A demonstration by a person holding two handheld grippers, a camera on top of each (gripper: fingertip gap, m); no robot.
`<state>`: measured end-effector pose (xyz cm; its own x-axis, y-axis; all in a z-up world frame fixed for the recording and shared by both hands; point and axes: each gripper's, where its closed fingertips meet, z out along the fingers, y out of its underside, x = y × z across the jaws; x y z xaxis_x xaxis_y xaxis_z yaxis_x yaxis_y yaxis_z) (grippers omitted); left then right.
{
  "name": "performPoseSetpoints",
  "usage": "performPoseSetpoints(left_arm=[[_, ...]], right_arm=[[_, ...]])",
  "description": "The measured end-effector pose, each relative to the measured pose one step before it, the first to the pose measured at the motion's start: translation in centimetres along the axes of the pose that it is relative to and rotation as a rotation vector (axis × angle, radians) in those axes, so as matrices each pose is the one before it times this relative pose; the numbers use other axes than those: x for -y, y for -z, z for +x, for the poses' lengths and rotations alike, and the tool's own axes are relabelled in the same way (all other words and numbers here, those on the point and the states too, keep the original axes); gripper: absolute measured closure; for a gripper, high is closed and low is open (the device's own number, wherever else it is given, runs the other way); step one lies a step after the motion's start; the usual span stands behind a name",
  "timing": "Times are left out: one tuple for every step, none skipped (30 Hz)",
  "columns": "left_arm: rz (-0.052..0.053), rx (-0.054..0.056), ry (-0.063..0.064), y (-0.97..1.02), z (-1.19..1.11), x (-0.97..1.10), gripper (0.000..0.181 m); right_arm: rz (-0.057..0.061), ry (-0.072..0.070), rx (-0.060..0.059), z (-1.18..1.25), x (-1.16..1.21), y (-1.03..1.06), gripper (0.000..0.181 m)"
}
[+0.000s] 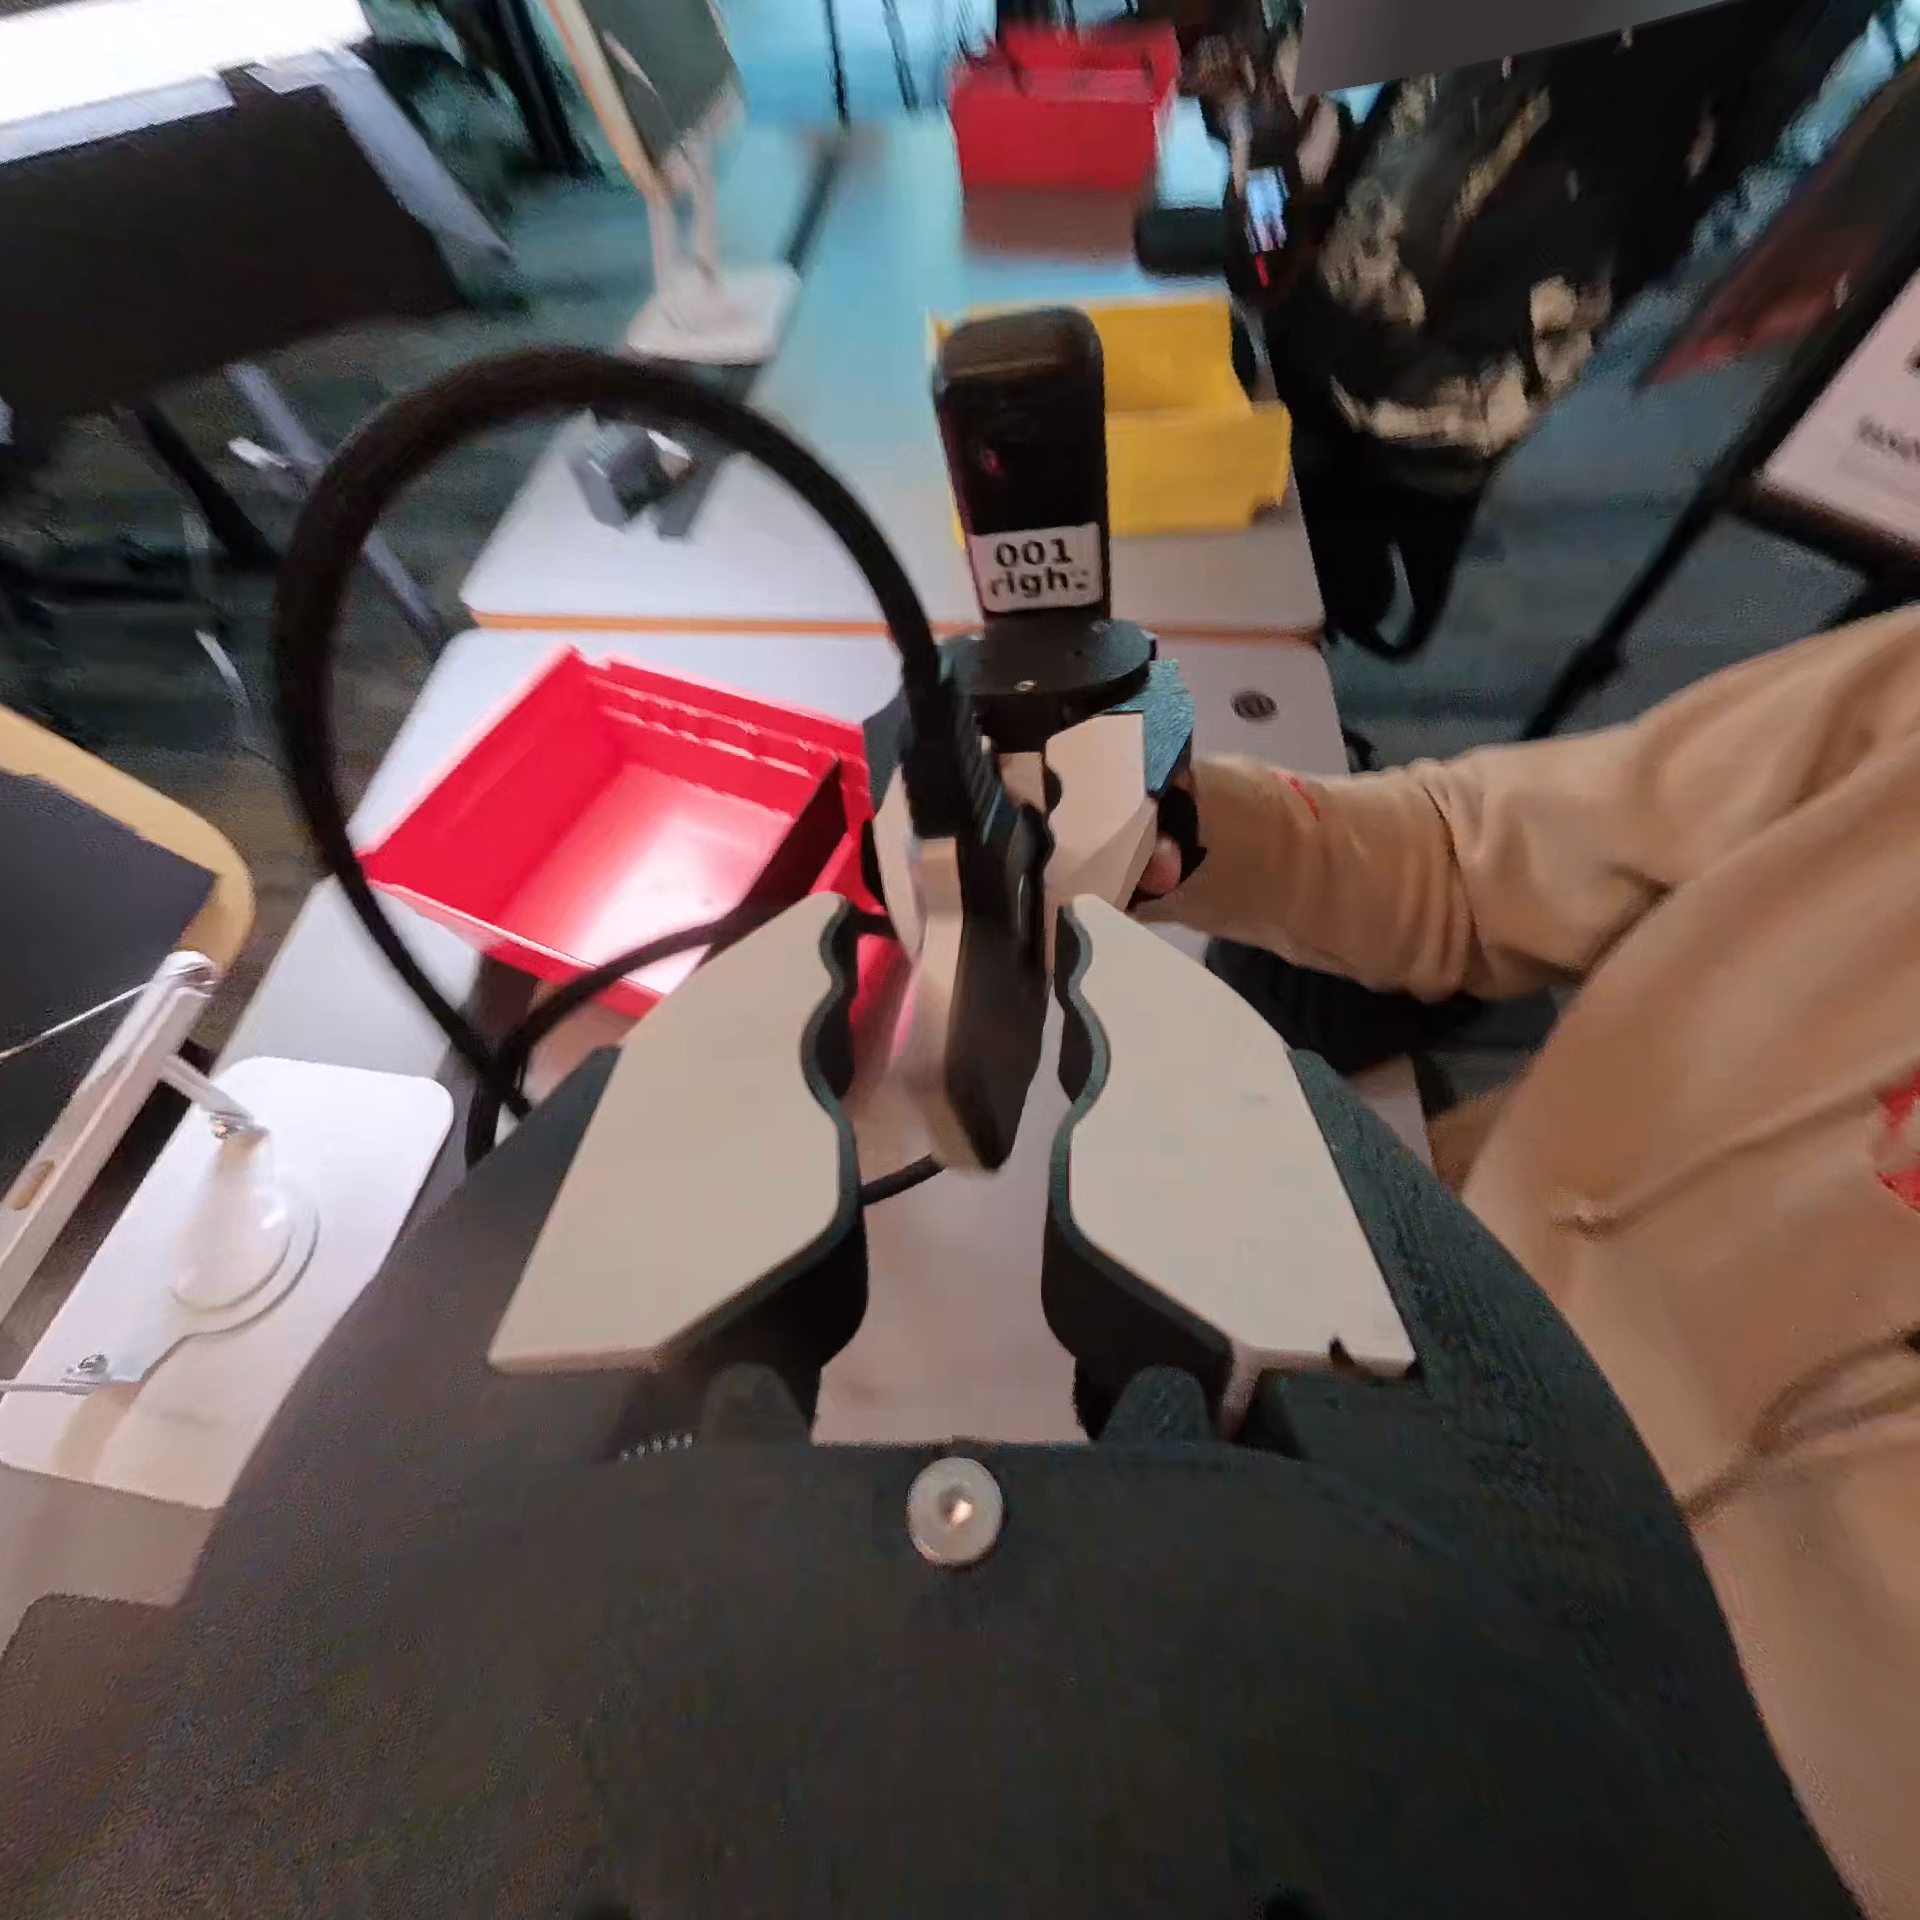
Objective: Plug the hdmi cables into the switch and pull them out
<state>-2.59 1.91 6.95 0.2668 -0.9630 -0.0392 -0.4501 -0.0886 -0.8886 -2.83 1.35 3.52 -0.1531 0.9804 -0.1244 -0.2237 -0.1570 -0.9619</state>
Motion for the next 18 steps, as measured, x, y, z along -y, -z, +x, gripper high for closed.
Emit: performPoseSetpoints(left_arm=[[0.0629, 0.0316, 0.0101, 0.325, -0.473, -0.537, 0.143], [0.0581, 0.0181, 0.0162, 0.202, -0.351, -0.705, 0.141], [0.0578, 0.0058, 0.0292, 0.077, -0.276, -0.744, 0.14], [0.0545, -0.0005, 0.0413, -0.064, -0.275, -0.752, 0.14], [0.0475, -0.0107, 0.0429, -0.161, -0.187, -0.735, 0.139], [0.0482, -0.0226, 0.0379, -0.172, -0.043, -0.564, 0.139], [0.0544, -0.0315, 0.0308, -0.101, 0.103, -0.296, 0.141], [0.0551, -0.036, 0.026, -0.015, 0.149, -0.121, 0.146], [0.0426, -0.0347, 0.0214, 0.128, 0.098, -0.115, 0.156], [0.0212, -0.0076, 0.0188, 0.315, -0.34, -0.277, 0.161], [0.0022, -0.0046, 0.013, 0.477, -0.445, -0.481, 0.161], [-0.0043, 0.0007, 0.0119, 0.515, -0.532, -0.649, 0.161], [-0.0091, 0.0053, 0.0122, 0.461, -0.661, -0.715, 0.161], [-0.0216, 0.0088, 0.0216, 0.409, -0.776, -0.634, 0.161], [-0.0203, 0.0158, 0.022, 0.496, -0.807, -0.384, 0.161], [-0.0136, 0.015, 0.0071, 0.583, -0.665, -0.23, 0.161], [-0.0192, -0.0082, 0.0071, 0.547, -0.283, -0.32, 0.161], [-0.0208, -0.023, 0.0151, 0.444, -0.026, -0.391, 0.161]], right_arm=[[0.0395, -0.0189, -0.0003, 0.356, 0.503, 0.401, 0.16], [0.0441, -0.0136, 0.0003, 0.329, 0.522, 0.351, 0.16], [0.0468, -0.0085, -0.0053, 0.354, 0.49, 0.268, 0.16], [0.0396, -0.0055, -0.0024, 0.266, 0.307, 0.166, 0.16], [0.0322, -0.0012, 0.0081, 0.076, 0.122, 0.044, 0.16], [0.0223, -0.0008, 0.0164, -0.1, -0.118, -0.092, 0.16], [0.0081, -0.0042, 0.0178, -0.109, -0.429, -0.241, 0.16], [-0.0086, -0.004, 0.0064, 0.068, -0.772, -0.335, 0.16], [-0.0276, 0.0011, -0.0097, 0.335, -1.098, -0.415, 0.16], [-0.0443, 0.0051, -0.0091, 0.367, -1.319, -0.417, 0.159], [-0.0226, -0.0036, -0.0062, 0.361, -0.924, -0.279, 0.159], [-0.0342, -0.011, -0.0061, 0.43, -0.895, -0.179, 0.159], [-0.056, -0.0073, -0.0174, 0.604, -1.063, -0.141, 0.158], [-0.064, 0.0117, -0.031, 0.775, -1.101, -0.034, 0.156], [-0.0712, 0.0379, -0.0392, 0.827, -1.192, 0.054, 0.155], [-0.0652, 0.0485, -0.0352, 0.672, -1.111, 0.065, 0.155], [-0.0512, 0.0408, -0.0174, 0.327, -0.873, 0.04, 0.154], [-0.0368, 0.0223, 0.013, -0.173, -0.621, -0.022, 0.154]])
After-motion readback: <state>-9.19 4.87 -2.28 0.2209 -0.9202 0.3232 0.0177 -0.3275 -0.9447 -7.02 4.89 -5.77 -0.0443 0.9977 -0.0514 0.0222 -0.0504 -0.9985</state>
